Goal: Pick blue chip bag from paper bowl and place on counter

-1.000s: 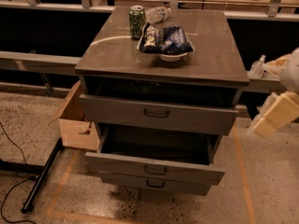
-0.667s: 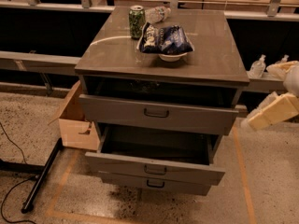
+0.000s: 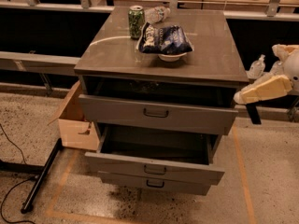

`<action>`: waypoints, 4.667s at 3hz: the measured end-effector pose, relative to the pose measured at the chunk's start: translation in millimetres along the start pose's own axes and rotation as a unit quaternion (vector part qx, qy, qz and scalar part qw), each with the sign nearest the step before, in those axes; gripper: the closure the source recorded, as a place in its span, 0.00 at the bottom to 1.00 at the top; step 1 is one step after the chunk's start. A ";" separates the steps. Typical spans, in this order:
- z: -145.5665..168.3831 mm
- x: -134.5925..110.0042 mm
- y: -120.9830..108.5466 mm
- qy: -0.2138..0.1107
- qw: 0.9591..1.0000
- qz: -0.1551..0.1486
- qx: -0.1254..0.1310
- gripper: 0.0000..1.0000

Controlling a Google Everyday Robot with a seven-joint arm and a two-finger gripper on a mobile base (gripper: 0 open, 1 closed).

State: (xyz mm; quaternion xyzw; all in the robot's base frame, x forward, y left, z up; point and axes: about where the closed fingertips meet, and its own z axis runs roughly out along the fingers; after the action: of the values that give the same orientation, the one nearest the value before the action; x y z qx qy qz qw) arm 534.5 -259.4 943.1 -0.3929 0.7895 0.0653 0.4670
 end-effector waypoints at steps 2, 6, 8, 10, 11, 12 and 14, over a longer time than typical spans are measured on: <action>18.8 -13.7 -10.2 -0.033 0.999 0.007 0.009 0.00; 178.7 -136.9 -39.6 -0.123 0.985 -0.115 0.045 0.00; 233.0 -163.9 -26.1 -0.104 0.974 -0.191 0.055 0.00; 264.9 -182.1 -12.0 -0.095 0.970 -0.217 0.047 0.00; 278.5 -186.5 -6.9 -0.093 0.971 -0.216 0.039 0.00; 289.6 -185.0 -2.3 -0.089 0.972 -0.214 0.032 0.17; 298.5 -181.0 9.1 -0.091 0.975 -0.201 0.016 0.64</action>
Offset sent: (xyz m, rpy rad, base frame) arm 0.1009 0.0331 0.0136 0.2242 -0.2157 -0.0277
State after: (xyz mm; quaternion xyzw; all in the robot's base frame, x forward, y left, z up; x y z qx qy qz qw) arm 779.3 -11.6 917.7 -0.5284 0.6493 -0.0069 0.5469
